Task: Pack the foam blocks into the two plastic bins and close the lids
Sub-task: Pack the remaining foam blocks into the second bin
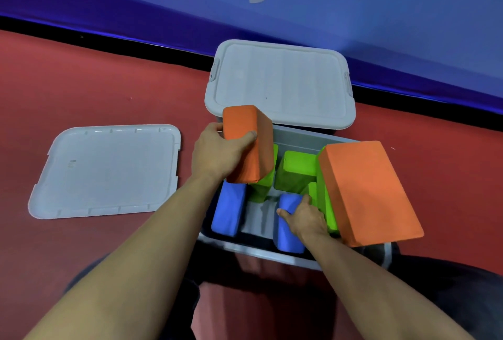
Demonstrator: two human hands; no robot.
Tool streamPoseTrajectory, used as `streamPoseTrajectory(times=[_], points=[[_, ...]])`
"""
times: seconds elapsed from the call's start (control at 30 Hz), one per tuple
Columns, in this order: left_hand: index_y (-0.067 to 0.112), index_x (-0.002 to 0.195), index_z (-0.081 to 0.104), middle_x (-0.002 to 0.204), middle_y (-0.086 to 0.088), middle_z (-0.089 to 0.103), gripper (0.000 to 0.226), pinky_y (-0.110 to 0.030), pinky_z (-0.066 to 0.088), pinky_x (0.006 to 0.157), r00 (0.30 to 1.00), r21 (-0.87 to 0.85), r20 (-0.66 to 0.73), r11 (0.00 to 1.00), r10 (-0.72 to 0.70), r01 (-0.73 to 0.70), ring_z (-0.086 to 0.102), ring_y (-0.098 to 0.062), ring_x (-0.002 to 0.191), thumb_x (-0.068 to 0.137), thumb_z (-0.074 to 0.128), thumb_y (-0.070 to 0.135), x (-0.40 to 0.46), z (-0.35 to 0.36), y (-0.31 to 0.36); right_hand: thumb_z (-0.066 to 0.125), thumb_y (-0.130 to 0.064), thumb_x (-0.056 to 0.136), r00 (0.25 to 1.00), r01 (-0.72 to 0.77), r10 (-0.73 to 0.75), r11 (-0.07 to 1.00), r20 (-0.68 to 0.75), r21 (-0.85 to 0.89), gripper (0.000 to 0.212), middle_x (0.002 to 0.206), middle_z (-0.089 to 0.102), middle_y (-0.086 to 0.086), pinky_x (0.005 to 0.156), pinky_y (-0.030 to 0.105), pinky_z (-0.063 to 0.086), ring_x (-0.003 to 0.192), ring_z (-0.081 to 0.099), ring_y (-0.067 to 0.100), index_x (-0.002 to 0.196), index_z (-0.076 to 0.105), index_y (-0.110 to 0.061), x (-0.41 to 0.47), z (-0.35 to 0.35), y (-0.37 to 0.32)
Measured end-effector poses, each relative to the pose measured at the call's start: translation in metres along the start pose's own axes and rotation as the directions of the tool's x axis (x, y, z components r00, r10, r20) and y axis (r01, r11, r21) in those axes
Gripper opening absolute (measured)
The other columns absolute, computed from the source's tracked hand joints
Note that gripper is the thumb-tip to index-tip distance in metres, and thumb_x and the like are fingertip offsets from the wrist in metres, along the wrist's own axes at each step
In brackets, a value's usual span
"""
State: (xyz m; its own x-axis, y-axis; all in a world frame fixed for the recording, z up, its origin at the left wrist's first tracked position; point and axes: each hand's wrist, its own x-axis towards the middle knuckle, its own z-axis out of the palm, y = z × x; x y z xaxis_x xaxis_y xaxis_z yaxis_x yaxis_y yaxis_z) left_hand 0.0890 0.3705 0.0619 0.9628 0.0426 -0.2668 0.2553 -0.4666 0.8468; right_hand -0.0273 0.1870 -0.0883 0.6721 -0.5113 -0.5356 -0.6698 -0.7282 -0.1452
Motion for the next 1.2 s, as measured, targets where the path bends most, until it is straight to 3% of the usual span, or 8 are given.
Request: streamPoseTrajectory(times=[0.23,0.33,0.4,0.5,0.6,0.7,0.9,1.2], points=[[0.024,0.114,0.059,0.098,0.015,0.063,0.057,-0.043,0.056,0.090,0.996,0.051,0.090,0.999,0.006,-0.011,0.066,-0.016,0.097,0.073,0.078,0.059,-0.005,0.002,0.009,0.047,-0.053,0.101,0.977,0.088,-0.107,0.990,-0.184,-0.110,0.055,0.128,0.055,0.017,0.084,0.041,0.052,0.109,0.065,0.038,0.133,0.045,-0.008,-0.003,-0.007,-0.007],[0.024,0.111,0.054,0.099,0.012,0.061,0.055,-0.040,0.055,0.085,0.993,0.108,0.115,0.994,0.004,-0.016,0.065,-0.018,0.095,0.075,0.075,0.060,-0.007,0.002,0.014,0.039,-0.043,0.105,0.920,0.174,-0.060,0.947,-0.387,0.268,0.039,0.113,0.060,0.014,0.085,0.045,0.049,0.100,0.063,0.040,0.111,0.060,-0.011,-0.006,-0.034,-0.016],[0.023,0.105,0.054,0.095,0.013,0.060,0.052,-0.038,0.053,0.081,0.992,0.122,0.128,0.992,-0.003,-0.013,0.064,-0.017,0.092,0.076,0.074,0.060,-0.010,0.002,0.018,0.036,-0.053,0.103,0.907,0.219,0.046,0.797,-0.419,0.563,0.045,0.101,0.065,0.007,0.085,0.045,0.050,0.097,0.064,0.034,0.100,0.063,-0.017,-0.010,-0.057,-0.026],[0.026,0.087,0.054,0.087,0.013,0.061,0.039,-0.037,0.053,0.079,0.988,0.118,0.152,0.993,0.001,-0.019,0.063,-0.011,0.085,0.078,0.075,0.057,-0.016,0.004,0.022,0.037,-0.092,0.078,0.975,0.209,-0.051,0.533,-0.216,0.820,0.071,0.106,0.071,-0.008,0.093,0.049,0.054,0.102,0.069,0.020,0.107,0.065,-0.034,-0.029,-0.092,-0.052],[0.030,0.083,0.050,0.086,0.016,0.060,0.036,-0.035,0.051,0.079,0.983,0.124,0.180,0.991,0.035,-0.058,0.063,-0.008,0.084,0.079,0.074,0.057,-0.023,0.005,0.023,0.048,-0.100,0.060,0.967,0.147,-0.253,0.491,-0.020,0.859,0.094,0.140,0.059,-0.014,0.100,0.056,0.052,0.125,0.060,0.017,0.142,0.042,-0.054,-0.048,-0.114,-0.067],[0.028,0.101,0.057,0.092,0.012,0.065,0.045,-0.035,0.054,0.079,0.969,0.061,0.239,0.995,0.066,-0.083,0.067,-0.012,0.088,0.075,0.078,0.057,-0.026,0.002,0.015,0.060,-0.088,0.069,0.917,0.011,-0.367,0.420,0.159,0.907,0.066,0.134,0.062,-0.018,0.077,0.063,0.058,0.116,0.065,0.021,0.130,0.044,-0.069,-0.065,-0.125,-0.068],[0.014,0.109,0.070,0.107,-0.020,0.071,0.032,-0.043,0.064,0.078,0.932,-0.240,0.360,0.970,0.050,0.041,0.072,-0.032,0.099,0.090,0.075,0.038,-0.039,-0.006,0.011,0.066,-0.072,0.082,0.946,0.071,-0.311,0.467,0.088,0.882,0.063,0.115,0.072,-0.001,0.058,0.047,0.061,0.095,0.074,0.021,0.135,0.053,-0.040,-0.077,-0.139,-0.055],[-0.003,0.106,0.065,0.099,-0.016,0.076,0.046,-0.049,0.061,0.076,0.838,-0.014,0.544,0.999,-0.031,0.046,0.074,-0.036,0.090,0.089,0.077,0.038,-0.047,-0.012,0.003,0.066,-0.071,0.082,0.945,0.045,-0.282,0.618,0.167,0.785,0.059,0.102,0.076,0.000,0.059,0.049,0.062,0.089,0.075,0.020,0.116,0.070,-0.023,-0.085,-0.122,-0.030]])
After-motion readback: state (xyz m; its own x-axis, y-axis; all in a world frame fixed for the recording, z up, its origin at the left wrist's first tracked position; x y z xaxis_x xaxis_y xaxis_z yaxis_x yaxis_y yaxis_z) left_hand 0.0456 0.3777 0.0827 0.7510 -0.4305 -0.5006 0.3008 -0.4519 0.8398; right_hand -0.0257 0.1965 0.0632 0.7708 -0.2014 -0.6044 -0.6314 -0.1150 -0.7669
